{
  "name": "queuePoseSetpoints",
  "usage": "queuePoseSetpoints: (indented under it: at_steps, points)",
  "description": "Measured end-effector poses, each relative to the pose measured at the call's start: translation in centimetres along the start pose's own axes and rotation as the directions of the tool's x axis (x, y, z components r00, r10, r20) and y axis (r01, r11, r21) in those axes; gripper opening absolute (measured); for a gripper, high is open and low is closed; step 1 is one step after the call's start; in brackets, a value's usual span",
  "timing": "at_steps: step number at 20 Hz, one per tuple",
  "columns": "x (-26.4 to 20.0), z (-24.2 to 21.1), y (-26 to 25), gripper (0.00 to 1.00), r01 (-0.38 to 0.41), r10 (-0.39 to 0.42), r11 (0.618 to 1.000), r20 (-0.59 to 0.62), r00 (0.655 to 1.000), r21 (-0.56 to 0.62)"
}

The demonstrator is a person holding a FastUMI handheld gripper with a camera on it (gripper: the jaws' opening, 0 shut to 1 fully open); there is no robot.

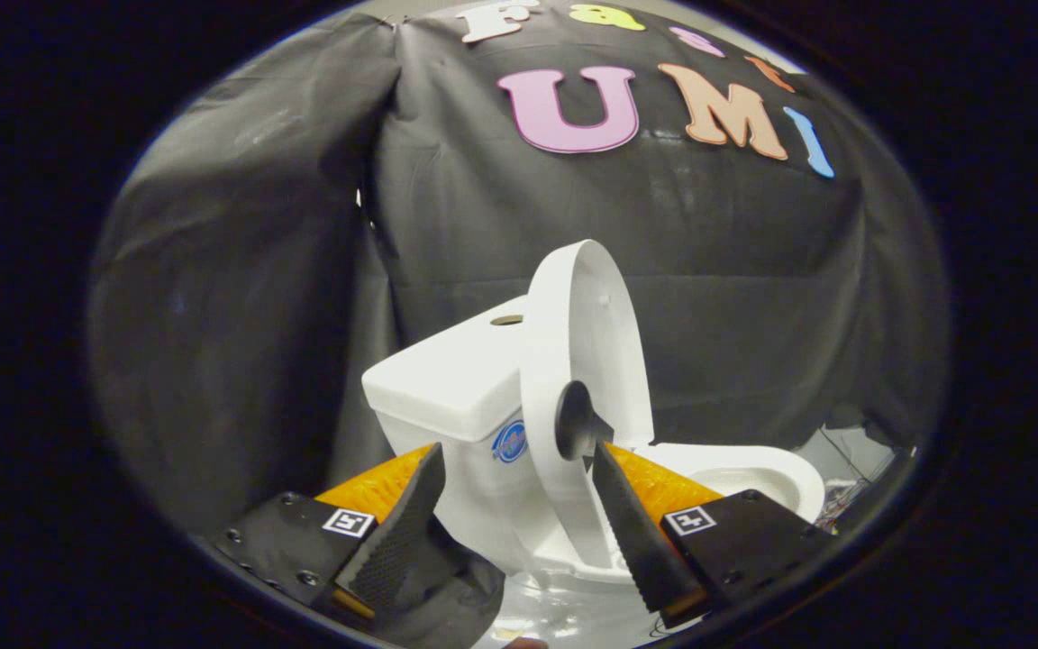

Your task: Open the toilet lid.

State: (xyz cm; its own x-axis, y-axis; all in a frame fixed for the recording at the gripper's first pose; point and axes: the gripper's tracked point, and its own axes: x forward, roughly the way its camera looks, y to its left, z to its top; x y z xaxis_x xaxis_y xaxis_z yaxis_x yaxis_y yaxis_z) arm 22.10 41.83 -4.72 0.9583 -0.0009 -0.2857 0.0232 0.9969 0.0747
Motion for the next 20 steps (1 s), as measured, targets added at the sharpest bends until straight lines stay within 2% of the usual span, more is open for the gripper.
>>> queuePoseSetpoints:
  at_steps: [8, 16, 20]
  points:
    - [-3.5, 0.0, -5.4, 0.99, 0.075, -0.076, 0.997, 0.012, 0.997, 0.017]
    - [-7.5, 2.2, -9.6, 0.99, 0.02, -0.02, 1.0, 0.083, 0.996, 0.007]
    - [-9.6, 3.7, -13.2, 0.99, 0.033, -0.034, 0.999, 0.138, 0.99, 0.01]
